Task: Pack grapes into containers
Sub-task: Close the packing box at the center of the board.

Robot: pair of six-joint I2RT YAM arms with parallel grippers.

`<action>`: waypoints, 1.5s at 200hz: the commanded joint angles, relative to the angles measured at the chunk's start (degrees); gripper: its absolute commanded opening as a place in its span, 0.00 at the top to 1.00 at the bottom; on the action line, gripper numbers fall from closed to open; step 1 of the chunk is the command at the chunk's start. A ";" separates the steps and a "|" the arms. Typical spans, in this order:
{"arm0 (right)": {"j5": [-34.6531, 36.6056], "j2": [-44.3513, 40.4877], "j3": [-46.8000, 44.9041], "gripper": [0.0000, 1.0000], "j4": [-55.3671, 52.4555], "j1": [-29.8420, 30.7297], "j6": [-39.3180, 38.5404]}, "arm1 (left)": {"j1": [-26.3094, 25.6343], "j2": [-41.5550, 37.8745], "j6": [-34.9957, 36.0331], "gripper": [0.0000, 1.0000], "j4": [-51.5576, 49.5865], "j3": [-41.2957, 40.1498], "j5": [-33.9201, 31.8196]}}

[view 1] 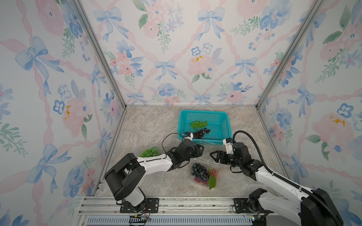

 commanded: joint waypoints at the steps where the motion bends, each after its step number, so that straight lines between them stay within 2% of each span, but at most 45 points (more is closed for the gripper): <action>1: -0.42 -1.85 2.11 0.15 -3.88 -1.30 -3.49 | 1.78 -0.25 1.50 0.39 0.14 1.25 0.47; 49: -5.39 -5.10 4.51 0.12 -7.96 -2.44 -5.99 | 4.87 -4.58 3.26 0.38 -1.16 2.34 1.65; 99: -11.85 -7.20 7.68 0.11 -11.68 -2.58 -5.59 | 7.71 -13.05 5.40 0.37 -5.53 1.05 0.08; 140: -17.15 -8.83 10.49 0.10 -15.28 -1.52 -5.46 | 8.36 -17.28 6.25 0.37 -9.72 -0.46 0.11; 166: -19.10 -8.17 12.94 0.11 -20.40 0.35 -8.43 | 8.40 -18.98 6.19 0.37 -11.52 -1.90 0.82; 203: -18.31 -7.24 14.41 0.14 -23.62 6.00 -10.36 | 8.44 -21.75 6.03 0.37 -14.18 -3.93 0.77; 258: -9.95 -8.08 13.36 0.21 -27.21 16.26 -10.95 | 8.45 -26.28 5.77 0.37 -20.02 -6.87 3.07; 300: -2.32 -9.51 8.77 0.26 -24.96 23.07 -6.98 | 8.47 -28.00 3.68 0.37 -21.75 -9.71 8.07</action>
